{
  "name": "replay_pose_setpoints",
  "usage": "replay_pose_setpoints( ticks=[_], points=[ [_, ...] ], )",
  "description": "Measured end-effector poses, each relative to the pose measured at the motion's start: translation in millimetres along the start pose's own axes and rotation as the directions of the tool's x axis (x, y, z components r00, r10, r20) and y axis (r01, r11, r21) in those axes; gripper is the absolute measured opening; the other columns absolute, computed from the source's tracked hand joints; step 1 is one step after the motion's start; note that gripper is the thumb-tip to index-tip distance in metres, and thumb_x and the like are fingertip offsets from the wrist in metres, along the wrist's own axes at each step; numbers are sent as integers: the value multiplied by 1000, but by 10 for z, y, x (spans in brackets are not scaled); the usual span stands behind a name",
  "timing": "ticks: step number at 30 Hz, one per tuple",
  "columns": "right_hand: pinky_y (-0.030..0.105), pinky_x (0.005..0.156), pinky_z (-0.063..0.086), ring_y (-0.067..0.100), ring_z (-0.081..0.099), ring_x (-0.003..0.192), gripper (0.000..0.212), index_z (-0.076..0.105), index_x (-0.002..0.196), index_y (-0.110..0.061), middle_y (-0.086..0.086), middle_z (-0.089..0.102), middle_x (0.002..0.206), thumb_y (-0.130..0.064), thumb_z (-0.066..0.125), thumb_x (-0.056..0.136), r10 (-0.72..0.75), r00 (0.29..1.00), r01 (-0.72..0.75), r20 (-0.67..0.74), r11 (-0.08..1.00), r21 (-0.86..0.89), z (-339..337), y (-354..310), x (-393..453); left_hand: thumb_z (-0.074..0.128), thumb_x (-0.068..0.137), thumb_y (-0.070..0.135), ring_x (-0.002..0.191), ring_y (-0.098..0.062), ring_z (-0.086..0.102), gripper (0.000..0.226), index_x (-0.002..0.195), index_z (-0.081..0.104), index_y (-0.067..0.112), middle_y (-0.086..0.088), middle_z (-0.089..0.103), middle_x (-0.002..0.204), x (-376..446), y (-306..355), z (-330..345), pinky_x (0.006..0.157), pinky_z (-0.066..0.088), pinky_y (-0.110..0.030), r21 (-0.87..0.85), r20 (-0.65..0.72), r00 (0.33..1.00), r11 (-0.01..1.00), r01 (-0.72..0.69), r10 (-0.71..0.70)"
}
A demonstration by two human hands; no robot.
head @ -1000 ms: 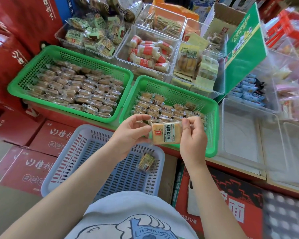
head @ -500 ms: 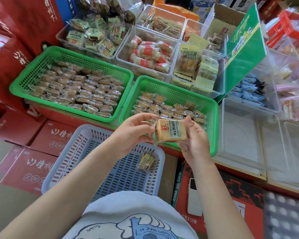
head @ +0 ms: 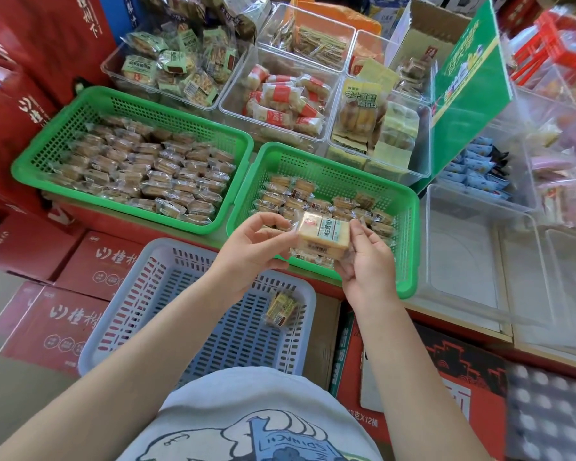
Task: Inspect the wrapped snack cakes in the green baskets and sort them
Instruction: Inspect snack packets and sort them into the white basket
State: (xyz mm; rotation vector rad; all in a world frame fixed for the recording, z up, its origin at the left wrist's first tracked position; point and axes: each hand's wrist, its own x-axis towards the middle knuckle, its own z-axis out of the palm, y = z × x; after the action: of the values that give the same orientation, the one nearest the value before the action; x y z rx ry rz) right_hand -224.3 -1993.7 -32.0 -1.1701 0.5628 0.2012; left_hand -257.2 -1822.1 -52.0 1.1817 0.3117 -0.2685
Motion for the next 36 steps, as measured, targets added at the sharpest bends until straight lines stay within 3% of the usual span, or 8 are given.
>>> replay_pose_setpoints(
  ticks=[4,7,15,19,22,26,31,36],
  points=[
    [18,32,28,5,39,30,14,60,99,-8,4,58,66,-21,57,101,1,998,-4,-65,999,-45,-8,38,124,84,79,16,78,-14,68,22,96,71,11,-3,73,86,-5,-34,21,75,59,-28,317,-60,987,940,-124,150],
    [19,33,23,8,31,32,15,62,93,-9,6,56,64,-22,57,101,28,997,-32,-73,998,-61,-12,88,196,83,82,16,75,-16,72,12,89,75,12,-2,76,80,33,-57,0,74,61,-27,424,-161,958,893,-150,237],
    [21,38,28,9,37,40,21,51,108,-8,-3,50,55,-25,60,100,-3,1000,3,-7,999,-39,9,152,299,75,89,9,69,-15,71,13,96,74,-1,-11,75,80,160,-105,-78,66,58,-22,299,-202,970,952,-71,136],
    [23,55,47,11,53,57,34,56,109,-14,-5,57,66,-38,69,89,-122,975,170,185,947,-274,44,140,321,69,92,4,67,-13,69,6,93,73,-2,-6,73,76,271,-105,-151,64,57,-21,179,-206,977,984,-21,58],
    [25,58,52,9,61,58,24,58,105,-17,0,63,78,-24,74,89,-207,963,266,173,835,-482,80,200,411,68,93,2,68,-13,69,5,90,72,3,-2,73,75,377,-124,-201,65,58,-21,154,-193,981,988,11,19],
    [29,53,51,12,61,56,27,55,110,-23,5,65,77,-27,73,90,-138,978,205,159,794,-573,59,282,600,67,93,4,74,-15,70,5,90,70,5,-2,72,77,517,-131,-309,71,60,-24,166,-106,993,984,64,-47],
    [35,58,57,18,62,55,7,65,92,-11,7,68,67,-17,68,95,-99,988,152,120,766,-625,46,346,831,67,94,9,81,-13,68,4,91,70,9,-1,69,82,727,-186,-459,75,60,-27,149,-62,991,981,128,-120],
    [32,69,46,17,55,76,20,63,87,-13,1,58,85,-31,66,95,-148,966,257,211,520,-814,84,435,1097,70,94,18,86,-12,63,2,92,69,16,1,66,90,997,-363,-534,82,57,-29,366,-265,963,918,152,-54]
  ],
)
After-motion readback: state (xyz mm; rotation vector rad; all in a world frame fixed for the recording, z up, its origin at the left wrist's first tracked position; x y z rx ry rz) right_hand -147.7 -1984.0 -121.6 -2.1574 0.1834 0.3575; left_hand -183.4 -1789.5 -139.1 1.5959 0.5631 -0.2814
